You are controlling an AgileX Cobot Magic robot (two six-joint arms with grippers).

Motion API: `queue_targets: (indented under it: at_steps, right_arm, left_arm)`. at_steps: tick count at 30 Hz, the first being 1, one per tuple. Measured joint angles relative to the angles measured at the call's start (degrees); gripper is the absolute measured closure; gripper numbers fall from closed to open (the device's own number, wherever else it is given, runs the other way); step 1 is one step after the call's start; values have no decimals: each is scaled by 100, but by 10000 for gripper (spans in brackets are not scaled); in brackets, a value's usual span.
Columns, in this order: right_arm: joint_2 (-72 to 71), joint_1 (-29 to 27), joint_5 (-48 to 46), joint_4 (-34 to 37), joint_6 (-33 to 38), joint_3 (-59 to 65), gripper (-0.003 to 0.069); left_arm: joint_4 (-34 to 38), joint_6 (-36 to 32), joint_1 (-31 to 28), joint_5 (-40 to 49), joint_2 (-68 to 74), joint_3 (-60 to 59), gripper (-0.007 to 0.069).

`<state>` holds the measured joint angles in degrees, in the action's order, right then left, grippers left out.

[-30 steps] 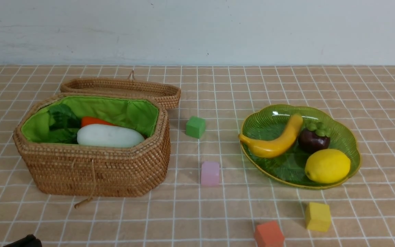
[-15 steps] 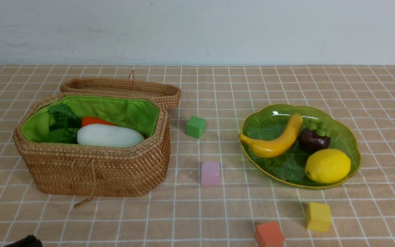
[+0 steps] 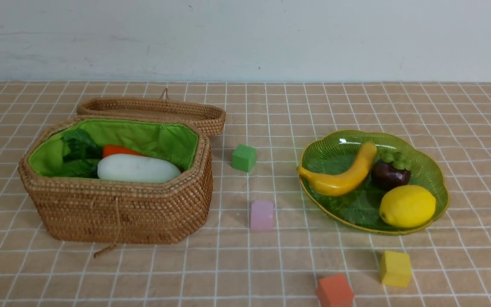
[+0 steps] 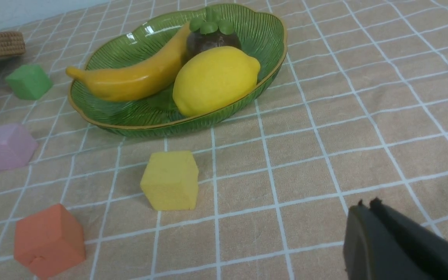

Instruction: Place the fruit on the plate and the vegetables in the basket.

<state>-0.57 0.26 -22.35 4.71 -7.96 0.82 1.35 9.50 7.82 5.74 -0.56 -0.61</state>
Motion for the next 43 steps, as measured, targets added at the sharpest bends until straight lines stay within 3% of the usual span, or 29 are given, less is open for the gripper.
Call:
queue_targets:
  at_steps: [6, 11, 43]
  right_arm:
    - [0, 0, 0, 0, -5, 0, 653]
    - [0, 0, 0, 0, -5, 0, 650]
    - [0, 0, -5, 0, -5, 0, 625]
  left_arm:
    - [30, 724, -111, 1554, 0, -115, 637]
    - [5, 1120, -111, 1557, 0, -115, 637]
    - [-17, 1159, -111, 1561, 0, -115, 629]
